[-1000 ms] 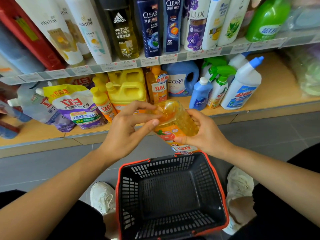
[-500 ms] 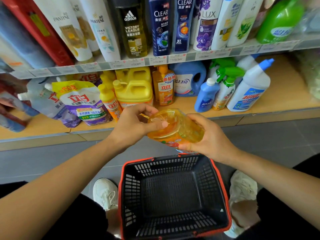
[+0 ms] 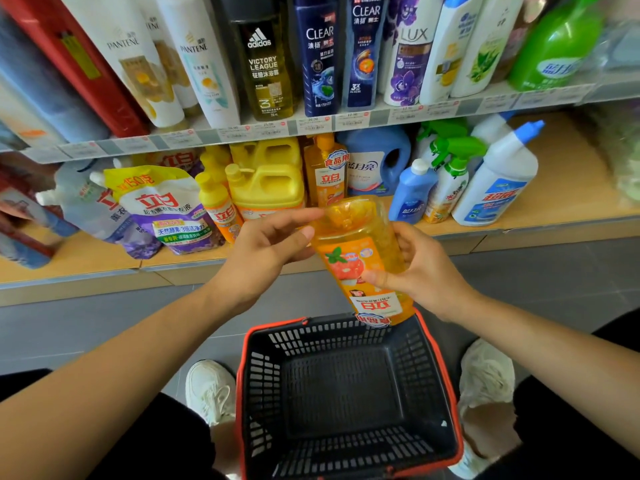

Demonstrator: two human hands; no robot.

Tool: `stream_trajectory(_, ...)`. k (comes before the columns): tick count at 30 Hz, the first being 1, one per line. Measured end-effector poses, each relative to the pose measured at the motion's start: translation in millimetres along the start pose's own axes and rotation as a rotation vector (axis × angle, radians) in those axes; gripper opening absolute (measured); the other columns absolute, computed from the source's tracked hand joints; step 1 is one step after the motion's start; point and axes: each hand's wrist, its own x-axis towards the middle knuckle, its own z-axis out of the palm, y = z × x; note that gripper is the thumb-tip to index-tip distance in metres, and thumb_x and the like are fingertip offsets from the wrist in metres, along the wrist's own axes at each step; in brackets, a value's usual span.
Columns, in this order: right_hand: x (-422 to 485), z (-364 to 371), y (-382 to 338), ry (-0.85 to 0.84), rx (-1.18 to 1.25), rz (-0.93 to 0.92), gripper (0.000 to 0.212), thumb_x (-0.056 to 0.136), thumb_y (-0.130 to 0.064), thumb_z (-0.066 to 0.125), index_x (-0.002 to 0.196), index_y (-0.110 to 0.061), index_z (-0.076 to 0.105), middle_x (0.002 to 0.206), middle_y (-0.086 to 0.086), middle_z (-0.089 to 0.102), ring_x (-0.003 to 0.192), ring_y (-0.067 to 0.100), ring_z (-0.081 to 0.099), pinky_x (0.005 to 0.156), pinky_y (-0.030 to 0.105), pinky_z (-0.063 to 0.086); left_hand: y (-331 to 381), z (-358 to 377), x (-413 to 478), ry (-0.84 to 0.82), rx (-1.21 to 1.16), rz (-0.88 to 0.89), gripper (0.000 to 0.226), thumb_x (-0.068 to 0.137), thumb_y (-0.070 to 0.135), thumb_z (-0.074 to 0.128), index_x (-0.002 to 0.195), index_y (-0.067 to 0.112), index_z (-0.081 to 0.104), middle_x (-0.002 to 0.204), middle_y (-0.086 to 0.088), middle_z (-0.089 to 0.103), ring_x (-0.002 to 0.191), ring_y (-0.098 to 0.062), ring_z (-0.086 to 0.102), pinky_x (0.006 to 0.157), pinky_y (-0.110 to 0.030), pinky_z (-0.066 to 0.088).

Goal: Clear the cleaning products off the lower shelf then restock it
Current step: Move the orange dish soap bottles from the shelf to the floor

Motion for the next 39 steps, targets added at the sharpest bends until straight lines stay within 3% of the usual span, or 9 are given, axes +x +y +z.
stream_trajectory(4,3.0,-2.1,-1.8,0.029,0.09,0.037,0.062,0.066,-0.04,0.088,0.119,-0.025,0.061,0.112,-0.003,0.075,0.104,0.016,0.072,0.086,0.035,0.059,-11.1,3.1,2.2,-0.05,-0.082,-0.017,0.064,0.083,0.012,0.068,0.144,0.016,0.05,0.138,-0.005,0.063,0.123,-0.015,0.061,0.098,-0.037,0.056)
stream_trajectory(7,6.5,-3.5,-3.7,0.057,0.203,0.074,0.061,0.066,-0.037,0.089,0.118,-0.024,0.061,0.112,0.002,0.075,0.105,0.022,0.072,0.086,0.042,0.059,-29.3,10.3,2.2,-0.164,0.056,-0.126,0.049,0.088,0.002,0.068,0.135,0.012,0.056,0.126,-0.001,0.07,0.11,-0.012,0.067,0.094,-0.035,0.057)
stream_trajectory(12,14.5,-8.7,-13.7,0.143,0.34,0.114,0.056,0.068,-0.025,0.089,0.116,-0.018,0.06,0.108,0.0,0.076,0.101,0.021,0.074,0.076,0.029,0.059,-66.9,18.8,-6.2,-0.354,0.42,-0.206,0.055,0.091,0.018,0.073,0.143,0.015,0.053,0.13,0.0,0.068,0.118,-0.019,0.065,0.104,-0.035,0.05)
stream_trajectory(19,16.7,-6.3,-26.0,0.164,0.546,0.181,0.068,0.071,-0.019,0.084,0.13,-0.009,0.052,0.119,0.012,0.071,0.106,0.032,0.072,0.076,0.048,0.06,-62.0,29.8,1.6,-0.255,0.067,-0.254,0.061,0.081,0.026,0.083,0.134,0.019,0.054,0.123,0.002,0.073,0.113,-0.017,0.07,0.088,-0.025,0.056)
stream_trajectory(23,19.0,-9.2,-33.6,0.065,0.523,0.159,0.068,0.075,-0.011,0.082,0.134,-0.006,0.05,0.126,0.017,0.067,0.113,0.035,0.067,0.083,0.05,0.059,-57.2,30.8,4.6,-0.171,-0.11,-0.258,0.074,0.066,0.02,0.09,0.128,0.008,0.052,0.119,-0.011,0.074,0.11,-0.029,0.071,0.085,-0.035,0.059)
stream_trajectory(28,31.9,-48.6,-39.0,0.075,0.494,0.12,0.086,0.069,-0.014,0.087,0.141,-0.035,0.047,0.124,0.008,0.067,0.11,0.027,0.069,0.076,0.043,0.058,-47.0,17.7,4.6,-0.006,-0.019,-0.149,0.081,0.048,0.023,0.096,0.111,0.001,0.05,0.108,-0.017,0.073,0.095,-0.031,0.074,0.073,-0.039,0.062)
stream_trajectory(30,34.5,-60.5,-39.5,0.094,0.392,0.125,0.099,0.062,-0.018,0.092,0.141,-0.049,0.042,0.126,0.005,0.063,0.114,0.023,0.068,0.077,0.043,0.059,-39.7,11.8,4.6,0.052,0.119,-0.092,0.079,0.046,0.03,0.096,0.106,0.004,0.053,0.104,-0.016,0.072,0.087,-0.026,0.075,0.069,-0.042,0.062)
stream_trajectory(36,39.1,-68.2,-37.3,-0.052,-0.29,0.028,0.103,0.059,-0.047,0.092,0.148,-0.039,0.042,0.137,-0.005,0.058,0.123,0.018,0.059,0.104,0.046,0.051,-26.4,4.8,0.8,0.104,0.367,0.06,0.07,0.047,0.036,0.096,0.098,0.015,0.054,0.098,-0.01,0.069,0.082,-0.019,0.075,0.066,-0.048,0.061)
stream_trajectory(39,38.2,-71.6,-50.7,-0.019,-0.731,-0.198,0.11,0.059,-0.065,0.085,0.153,-0.043,0.031,0.146,-0.007,0.045,0.133,0.015,0.045,0.111,0.046,0.041,-22.7,4.5,1.6,0.155,0.53,0.115,0.068,0.043,0.049,0.091,0.097,0.028,0.055,0.096,0.005,0.068,0.083,-0.017,0.07,0.066,-0.044,0.059)
